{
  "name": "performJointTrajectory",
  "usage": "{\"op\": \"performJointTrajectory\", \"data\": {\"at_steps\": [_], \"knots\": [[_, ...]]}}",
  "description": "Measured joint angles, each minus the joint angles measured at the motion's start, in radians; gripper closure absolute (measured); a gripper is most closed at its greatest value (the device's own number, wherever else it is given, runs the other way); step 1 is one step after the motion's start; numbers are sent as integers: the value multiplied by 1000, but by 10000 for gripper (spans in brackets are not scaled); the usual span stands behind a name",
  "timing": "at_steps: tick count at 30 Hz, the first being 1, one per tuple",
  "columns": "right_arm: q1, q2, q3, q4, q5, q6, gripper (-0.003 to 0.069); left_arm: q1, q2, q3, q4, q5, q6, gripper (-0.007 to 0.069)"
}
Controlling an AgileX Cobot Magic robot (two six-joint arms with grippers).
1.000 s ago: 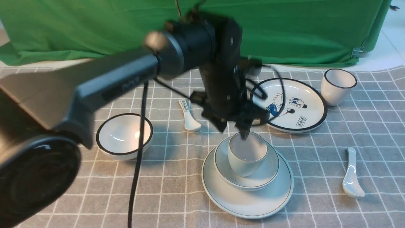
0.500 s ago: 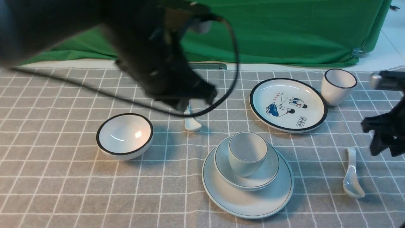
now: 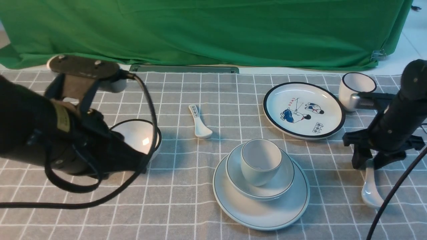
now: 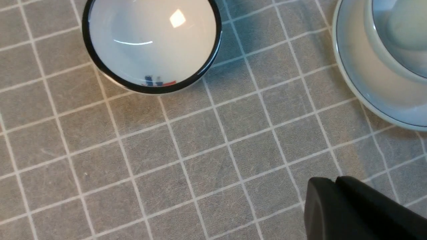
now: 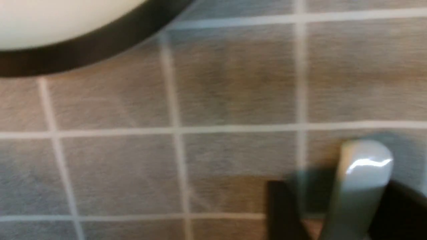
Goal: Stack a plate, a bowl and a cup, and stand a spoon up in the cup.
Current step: Use the right arm to grab a blue soup spoon, then use the right arm to put the blue soup spoon into the blue teacup in the middle
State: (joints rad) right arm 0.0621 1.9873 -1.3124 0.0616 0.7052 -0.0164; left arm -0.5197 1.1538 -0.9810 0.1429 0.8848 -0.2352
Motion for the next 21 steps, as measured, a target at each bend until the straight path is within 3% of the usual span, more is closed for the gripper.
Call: {"op": "performJointTrajectory", "data": {"at_steps": [2, 7, 10, 12, 13, 15, 19, 21], "knots": [[14, 0, 0, 3, 1, -20, 498, 3, -4, 2, 10, 1, -1, 615], [36, -97, 5, 15, 16, -52, 478, 3, -6, 2, 16, -1, -1, 615], [71, -240, 41, 49, -71, -86, 478, 3, -6, 2, 17, -11, -1, 615], [165, -443, 136, 92, -325, -102, 478, 3, -6, 2, 20, -31, -1, 615], [173, -443, 145, 92, -346, -102, 478, 3, -6, 2, 21, -33, -1, 615], [298, -603, 298, 111, -674, -50, 478, 3, -6, 2, 30, -61, -1, 615], [427, -635, 468, 111, -1014, -15, 478, 3, -6, 2, 47, -103, -1, 615], [473, -619, 507, 112, -1104, -19, 478, 3, -6, 2, 49, -117, -1, 615]]}}
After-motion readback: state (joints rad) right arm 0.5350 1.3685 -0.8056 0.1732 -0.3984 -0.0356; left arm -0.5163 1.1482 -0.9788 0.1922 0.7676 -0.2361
